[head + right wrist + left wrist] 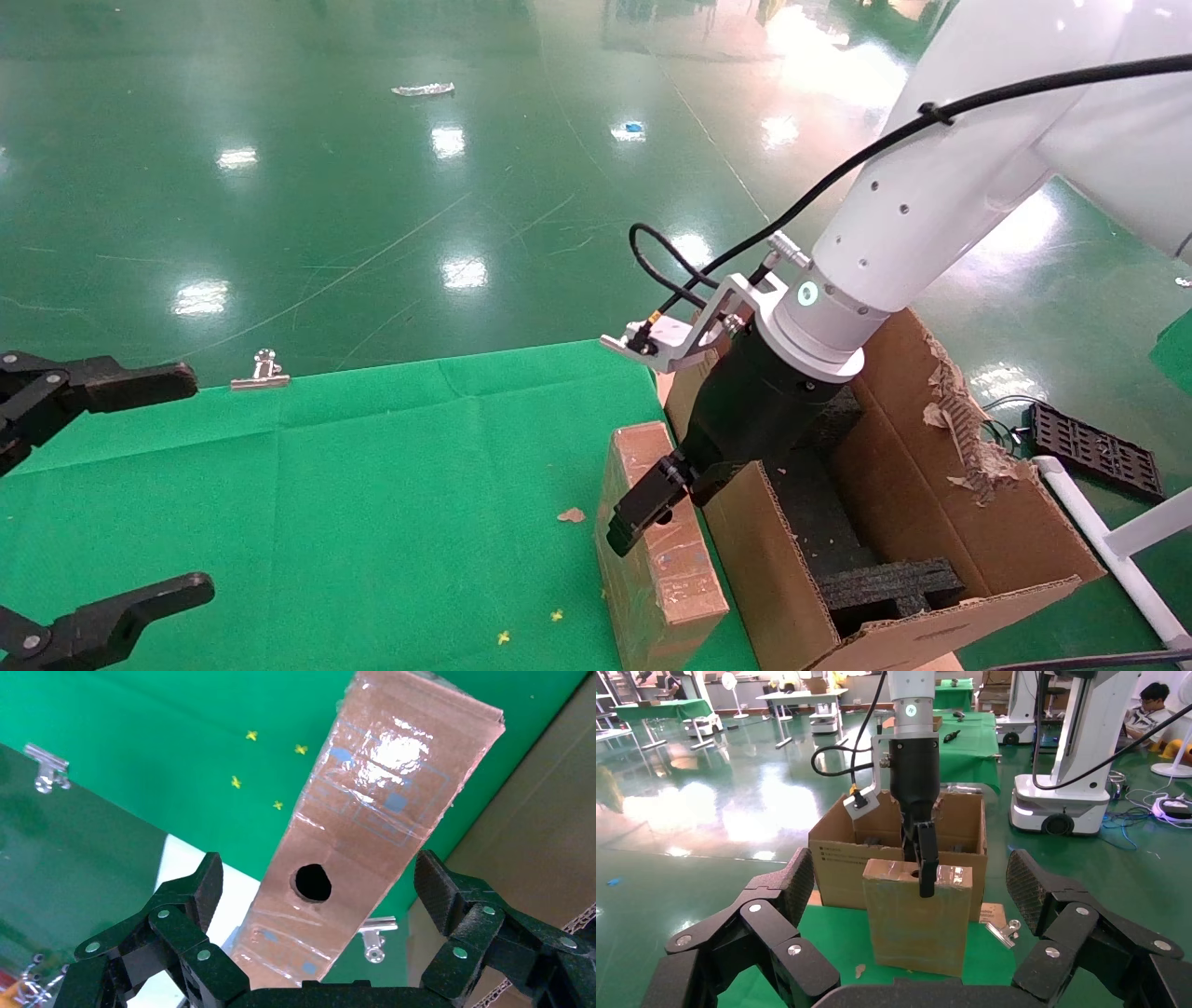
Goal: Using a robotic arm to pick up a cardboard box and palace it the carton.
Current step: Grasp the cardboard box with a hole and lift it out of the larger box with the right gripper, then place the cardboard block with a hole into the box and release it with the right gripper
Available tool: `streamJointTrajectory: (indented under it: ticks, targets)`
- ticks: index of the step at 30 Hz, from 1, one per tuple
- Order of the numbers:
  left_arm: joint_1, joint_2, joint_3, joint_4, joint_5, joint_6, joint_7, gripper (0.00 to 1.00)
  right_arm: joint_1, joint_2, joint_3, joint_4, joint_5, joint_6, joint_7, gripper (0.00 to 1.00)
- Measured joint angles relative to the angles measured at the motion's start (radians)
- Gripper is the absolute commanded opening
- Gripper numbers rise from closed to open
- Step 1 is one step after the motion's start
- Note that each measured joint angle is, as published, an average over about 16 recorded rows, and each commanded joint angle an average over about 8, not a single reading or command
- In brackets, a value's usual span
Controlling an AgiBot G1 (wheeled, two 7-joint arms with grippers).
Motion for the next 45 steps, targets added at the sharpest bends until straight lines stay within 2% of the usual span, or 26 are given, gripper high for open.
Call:
streamJointTrajectory:
  ticks: [1,3,7,9,13,18,30,37,45]
  targets:
    - [0.0,0.0,0.0,0.0,0.0,0.0,0.0,0.83,-0.001,-0.001,-0.002,0.004,-0.003,0.002,0.003,0.06]
    - [0.0,0.0,0.0,0.0,0.0,0.0,0.0,0.66,-0.003,-0.002,-0.005,0.013,-0.008,0.006,0.01,0.0]
    - [0.0,0.0,0.0,0.0,0.0,0.0,0.0,0.29,-0.006,0.0,-0.011,0.034,-0.017,0.014,0.025,0.0]
    - [0.0,0.0,0.001,0.0,0.0,0.0,0.0,0.19,-0.008,0.003,-0.013,0.044,-0.02,0.017,0.032,0.0]
    - [0.0,0.0,0.001,0.0,-0.001,0.0,0.0,0.06,-0.01,0.009,-0.017,0.062,-0.026,0.024,0.044,0.0]
    - [0.0,0.0,0.001,0.0,-0.001,-0.001,0.001,0.0,-0.013,0.017,-0.021,0.079,-0.033,0.032,0.055,0.0]
    - [0.0,-0.001,0.002,0.0,-0.001,-0.001,0.001,0.0,-0.013,0.045,-0.017,0.099,-0.035,0.051,0.054,0.0]
    - [-0.001,-0.001,0.002,0.0,-0.002,-0.001,0.001,0.0,0.027,0.128,0.041,0.114,0.0,0.102,-0.036,0.0]
    - [-0.001,-0.001,0.003,0.0,-0.002,-0.001,0.001,0.0,0.143,0.269,0.135,0.1,0.007,0.173,-0.191,0.0]
